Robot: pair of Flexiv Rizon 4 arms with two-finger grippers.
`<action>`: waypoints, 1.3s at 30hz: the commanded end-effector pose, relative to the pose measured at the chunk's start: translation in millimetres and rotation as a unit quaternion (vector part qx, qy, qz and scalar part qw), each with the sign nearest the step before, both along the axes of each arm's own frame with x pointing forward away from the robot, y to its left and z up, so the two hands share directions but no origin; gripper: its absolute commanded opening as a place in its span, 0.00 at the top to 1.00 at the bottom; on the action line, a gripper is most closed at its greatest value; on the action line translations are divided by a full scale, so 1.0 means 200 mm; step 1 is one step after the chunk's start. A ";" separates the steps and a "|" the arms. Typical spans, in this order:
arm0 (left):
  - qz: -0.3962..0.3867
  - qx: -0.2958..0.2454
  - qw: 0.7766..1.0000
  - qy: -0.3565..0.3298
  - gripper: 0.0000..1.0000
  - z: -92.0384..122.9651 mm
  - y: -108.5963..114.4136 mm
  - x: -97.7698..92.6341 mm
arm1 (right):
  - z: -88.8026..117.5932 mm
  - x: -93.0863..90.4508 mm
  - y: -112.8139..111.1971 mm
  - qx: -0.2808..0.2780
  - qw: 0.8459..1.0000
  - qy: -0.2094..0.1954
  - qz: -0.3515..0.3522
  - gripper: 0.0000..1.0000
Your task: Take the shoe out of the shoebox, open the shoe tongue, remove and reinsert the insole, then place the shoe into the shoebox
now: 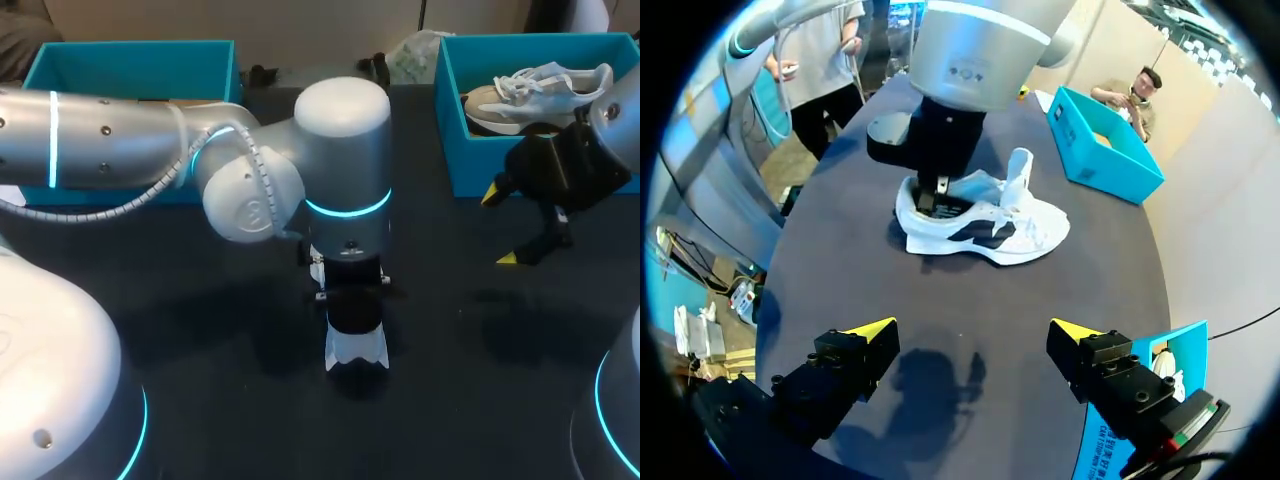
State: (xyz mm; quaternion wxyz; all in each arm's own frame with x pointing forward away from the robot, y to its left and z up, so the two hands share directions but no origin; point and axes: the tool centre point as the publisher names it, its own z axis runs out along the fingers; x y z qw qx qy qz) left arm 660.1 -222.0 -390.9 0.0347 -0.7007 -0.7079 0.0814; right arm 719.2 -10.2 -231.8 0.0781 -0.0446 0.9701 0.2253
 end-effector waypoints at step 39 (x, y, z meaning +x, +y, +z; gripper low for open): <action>0.031 0.019 0.991 -0.129 0.54 0.21 0.03 0.39 | -0.01 0.00 0.00 -0.001 1.000 -0.001 -0.001 0.00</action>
